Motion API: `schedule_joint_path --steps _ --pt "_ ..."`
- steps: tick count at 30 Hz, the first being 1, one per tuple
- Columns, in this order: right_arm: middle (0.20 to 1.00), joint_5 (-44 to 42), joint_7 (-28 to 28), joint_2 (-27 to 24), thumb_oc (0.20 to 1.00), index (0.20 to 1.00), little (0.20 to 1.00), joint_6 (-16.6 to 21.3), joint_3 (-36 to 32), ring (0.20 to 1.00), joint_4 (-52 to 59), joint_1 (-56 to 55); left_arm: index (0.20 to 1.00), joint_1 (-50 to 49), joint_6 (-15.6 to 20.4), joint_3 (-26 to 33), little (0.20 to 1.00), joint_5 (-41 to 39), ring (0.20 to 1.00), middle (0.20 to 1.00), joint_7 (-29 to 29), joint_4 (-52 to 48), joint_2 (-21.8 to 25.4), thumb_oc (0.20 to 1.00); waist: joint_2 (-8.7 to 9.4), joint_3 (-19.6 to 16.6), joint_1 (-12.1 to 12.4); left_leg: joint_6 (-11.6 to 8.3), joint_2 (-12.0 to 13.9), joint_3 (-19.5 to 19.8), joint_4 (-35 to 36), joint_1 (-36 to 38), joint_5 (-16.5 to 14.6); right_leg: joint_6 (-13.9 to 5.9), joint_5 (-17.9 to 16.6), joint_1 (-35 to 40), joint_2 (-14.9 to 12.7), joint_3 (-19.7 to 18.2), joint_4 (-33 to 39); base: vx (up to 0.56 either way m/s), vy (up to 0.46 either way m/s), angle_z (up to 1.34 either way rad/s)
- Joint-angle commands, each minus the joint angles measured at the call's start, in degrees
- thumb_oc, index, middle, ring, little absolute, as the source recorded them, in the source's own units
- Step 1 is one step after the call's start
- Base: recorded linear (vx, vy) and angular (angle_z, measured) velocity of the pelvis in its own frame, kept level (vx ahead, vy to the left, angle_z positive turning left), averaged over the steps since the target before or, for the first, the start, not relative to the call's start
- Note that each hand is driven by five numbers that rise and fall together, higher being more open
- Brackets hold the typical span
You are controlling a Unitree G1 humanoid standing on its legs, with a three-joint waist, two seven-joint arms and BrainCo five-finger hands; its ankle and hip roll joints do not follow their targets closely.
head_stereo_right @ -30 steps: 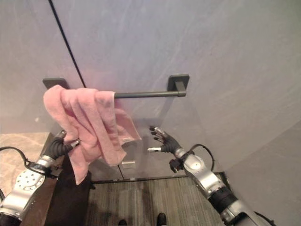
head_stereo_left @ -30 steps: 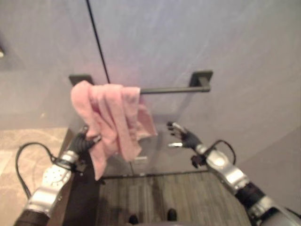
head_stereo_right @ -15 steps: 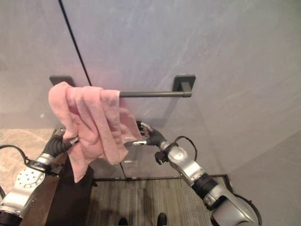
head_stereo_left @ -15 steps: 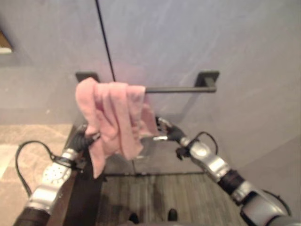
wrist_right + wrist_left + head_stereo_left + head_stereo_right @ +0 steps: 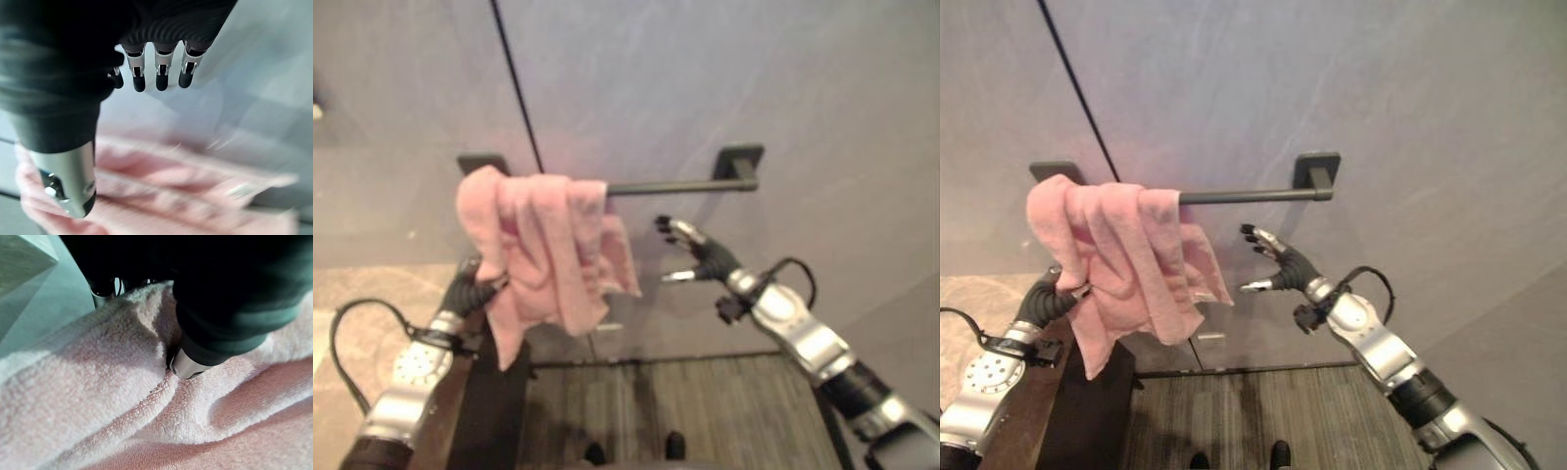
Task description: Put brush and paste in cup on sink, flatten towel.
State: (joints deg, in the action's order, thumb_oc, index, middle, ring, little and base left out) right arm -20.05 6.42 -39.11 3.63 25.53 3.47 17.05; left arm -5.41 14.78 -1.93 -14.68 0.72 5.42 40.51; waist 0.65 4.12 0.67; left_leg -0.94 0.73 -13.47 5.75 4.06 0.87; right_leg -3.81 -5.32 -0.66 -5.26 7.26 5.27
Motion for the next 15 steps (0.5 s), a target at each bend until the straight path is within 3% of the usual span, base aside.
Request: schedule_joint_path --steps 1,11,15 --pt "1.0 0.1 1.3 0.9 1.0 1.0 1.0 3.8 1.4 1.0 4.3 0.4 0.2 3.1 2.8 1.3 0.2 1.3 0.2 0.2 1.3 0.4 2.0 0.2 3.02 -2.2 -0.2 1.24 1.5 -1.3 -0.8 -0.1 -4.9 -5.36 -2.1 -1.7 -7.9 2.1 -0.3 0.01 0.016 -0.06" --pt "1.0 -4.8 3.8 1.8 1.0 1.0 1.0 3.6 6.6 1.0 4.4 2.3 0.2 4.2 3.4 -0.5 0.2 0.7 0.2 0.2 1.2 0.4 1.3 0.2 2.72 -1.9 -0.1 1.55 1.2 -2.1 -0.8 0.3 -5.2 -5.64 -2.4 -1.9 -8.3 1.7 -0.3 0.0 0.005 -0.02" --pt "1.0 -3.1 2.6 5.9 1.0 1.0 1.0 2.9 11.6 1.0 -1.4 10.1 0.2 5.1 3.6 -0.9 0.2 -0.7 0.2 0.2 1.8 0.3 0.9 0.2 2.75 -1.8 0.8 1.55 1.1 -2.1 -0.8 0.3 -5.2 -5.56 -2.5 -1.9 -8.4 1.6 -0.3 0.0 0.005 -0.02"
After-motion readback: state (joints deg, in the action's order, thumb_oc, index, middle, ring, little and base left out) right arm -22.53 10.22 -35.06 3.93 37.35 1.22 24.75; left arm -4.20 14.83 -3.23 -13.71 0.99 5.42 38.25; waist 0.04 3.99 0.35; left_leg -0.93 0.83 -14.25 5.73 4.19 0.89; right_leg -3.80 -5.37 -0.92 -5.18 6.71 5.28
